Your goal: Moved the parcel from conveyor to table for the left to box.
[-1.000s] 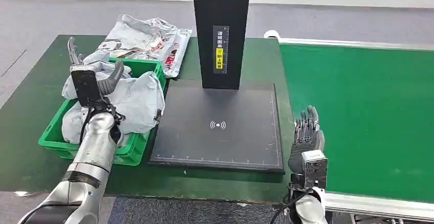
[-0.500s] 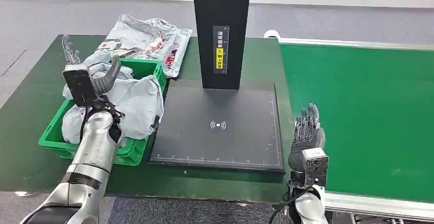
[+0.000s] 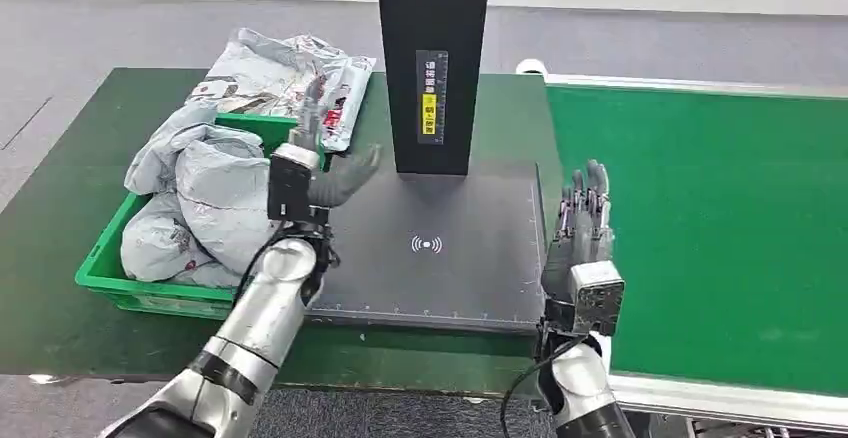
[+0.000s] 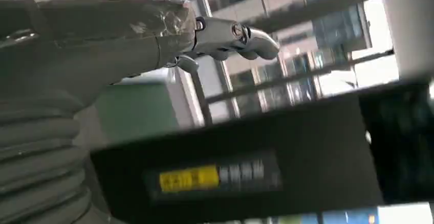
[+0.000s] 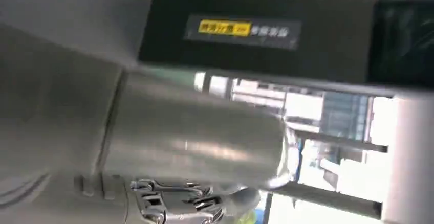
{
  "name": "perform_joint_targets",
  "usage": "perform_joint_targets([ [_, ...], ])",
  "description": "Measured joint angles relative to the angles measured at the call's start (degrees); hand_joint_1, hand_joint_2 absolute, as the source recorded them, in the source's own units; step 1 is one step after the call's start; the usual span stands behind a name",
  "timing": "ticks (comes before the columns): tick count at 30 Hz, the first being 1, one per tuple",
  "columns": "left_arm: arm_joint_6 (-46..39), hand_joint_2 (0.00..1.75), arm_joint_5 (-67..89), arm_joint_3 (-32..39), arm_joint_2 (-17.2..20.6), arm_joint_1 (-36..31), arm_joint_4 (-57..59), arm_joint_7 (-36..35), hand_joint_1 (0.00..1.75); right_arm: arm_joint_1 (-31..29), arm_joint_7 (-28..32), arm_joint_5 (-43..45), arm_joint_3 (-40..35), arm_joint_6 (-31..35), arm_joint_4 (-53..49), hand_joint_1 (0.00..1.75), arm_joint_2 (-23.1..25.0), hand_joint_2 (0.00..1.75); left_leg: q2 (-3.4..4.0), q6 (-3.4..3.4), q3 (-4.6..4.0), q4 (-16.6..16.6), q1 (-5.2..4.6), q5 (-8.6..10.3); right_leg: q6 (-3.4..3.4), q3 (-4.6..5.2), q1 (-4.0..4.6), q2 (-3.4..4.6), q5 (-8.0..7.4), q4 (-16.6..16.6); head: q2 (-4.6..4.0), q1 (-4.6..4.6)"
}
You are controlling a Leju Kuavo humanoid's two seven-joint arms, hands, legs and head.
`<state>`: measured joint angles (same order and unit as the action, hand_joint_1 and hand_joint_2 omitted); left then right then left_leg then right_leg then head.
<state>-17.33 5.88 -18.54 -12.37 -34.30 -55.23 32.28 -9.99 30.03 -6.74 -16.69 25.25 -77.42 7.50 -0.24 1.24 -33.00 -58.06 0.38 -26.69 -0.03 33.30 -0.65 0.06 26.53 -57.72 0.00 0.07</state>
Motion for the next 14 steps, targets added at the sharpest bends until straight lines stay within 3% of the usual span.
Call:
perform_joint_targets([
  [7, -0.2, 0.0, 0.5, -4.5, -3.0, -0.8, 5.6, 0.9, 0.0, -1.6, 0.0, 0.4, -1.8, 0.5, 1.2, 0.0, 0.8, 1.75, 0.01, 0.0, 0.0, 0.0, 0.0, 0.0, -0.01, 0.01, 0.05, 0.01, 0.0, 0.0, 0.0, 0.0],
  [14, -0.1, 0.0, -0.5, -4.7, -4.6, -0.8, 8.8, 3.2, 0.0, -3.1, 0.1, -0.6, -2.4, 0.6, 3.1, 0.0, 1.0, 1.75, 0.01, 0.0, -0.02, 0.0, 0.01, 0.0, 0.0, 0.0, 0.03, 0.0, 0.0, 0.0, 0.0, 0.0],
])
